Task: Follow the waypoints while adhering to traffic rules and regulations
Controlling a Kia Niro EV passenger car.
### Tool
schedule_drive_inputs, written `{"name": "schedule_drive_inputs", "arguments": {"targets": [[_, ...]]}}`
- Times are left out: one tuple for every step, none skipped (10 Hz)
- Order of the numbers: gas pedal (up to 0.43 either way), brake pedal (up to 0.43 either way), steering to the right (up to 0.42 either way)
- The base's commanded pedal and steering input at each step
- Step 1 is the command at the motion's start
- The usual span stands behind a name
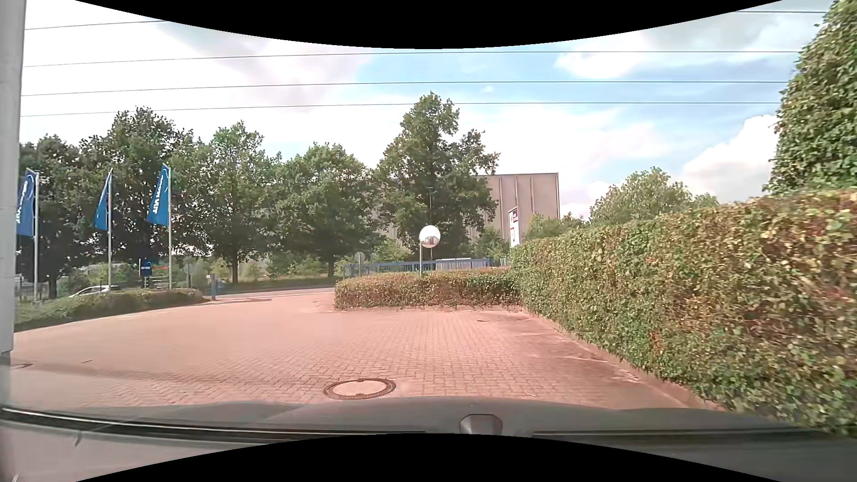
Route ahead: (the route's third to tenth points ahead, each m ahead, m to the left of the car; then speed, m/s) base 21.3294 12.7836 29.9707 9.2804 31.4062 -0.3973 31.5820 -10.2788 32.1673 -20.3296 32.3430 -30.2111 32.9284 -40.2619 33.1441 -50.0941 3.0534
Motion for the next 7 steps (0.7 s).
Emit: {"name": "schedule_drive_inputs", "arguments": {"targets": [[0.0, 0.098, -0.103], [0.0, 0.091, -0.138], [0.0, 0.091, -0.174], [0.0, 0.091, -0.198], [0.0, 0.085, -0.215], [0.0, 0.067, -0.224], [0.0, 0.049, -0.227]]}}
